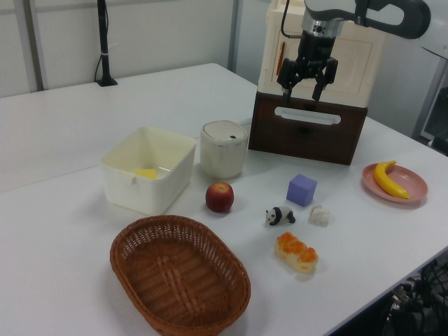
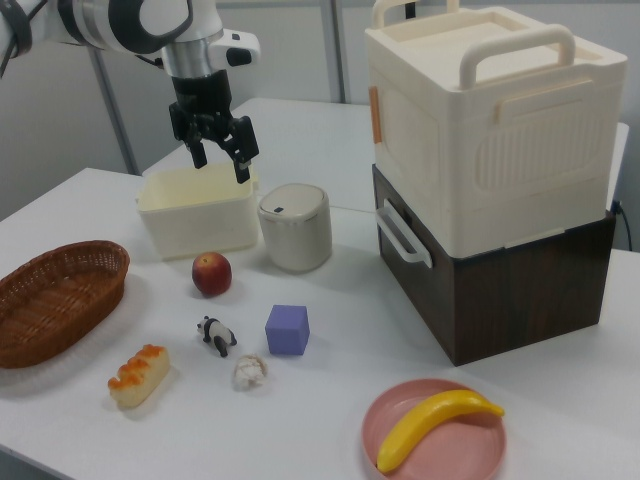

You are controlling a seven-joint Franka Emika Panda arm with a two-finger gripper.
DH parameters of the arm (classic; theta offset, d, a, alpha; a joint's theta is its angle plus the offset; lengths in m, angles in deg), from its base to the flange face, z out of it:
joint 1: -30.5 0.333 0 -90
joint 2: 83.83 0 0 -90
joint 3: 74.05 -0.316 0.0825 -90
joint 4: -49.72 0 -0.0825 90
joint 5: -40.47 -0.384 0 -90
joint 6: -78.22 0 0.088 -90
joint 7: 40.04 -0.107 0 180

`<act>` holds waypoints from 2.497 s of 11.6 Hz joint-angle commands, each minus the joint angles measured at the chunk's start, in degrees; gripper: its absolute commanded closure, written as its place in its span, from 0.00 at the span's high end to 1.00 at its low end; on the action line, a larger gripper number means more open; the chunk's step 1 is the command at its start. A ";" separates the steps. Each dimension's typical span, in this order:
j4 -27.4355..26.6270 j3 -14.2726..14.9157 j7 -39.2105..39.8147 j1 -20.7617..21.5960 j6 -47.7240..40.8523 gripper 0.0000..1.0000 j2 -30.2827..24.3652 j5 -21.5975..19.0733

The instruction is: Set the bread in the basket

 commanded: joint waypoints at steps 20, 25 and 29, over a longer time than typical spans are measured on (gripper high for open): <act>-46.07 -4.61 -3.11 6.00 16.73 1.00 -34.31 -0.23; -50.39 1.97 -3.11 15.32 18.74 1.00 -35.20 0.74; -50.83 15.26 -4.43 30.63 18.14 1.00 -34.76 6.10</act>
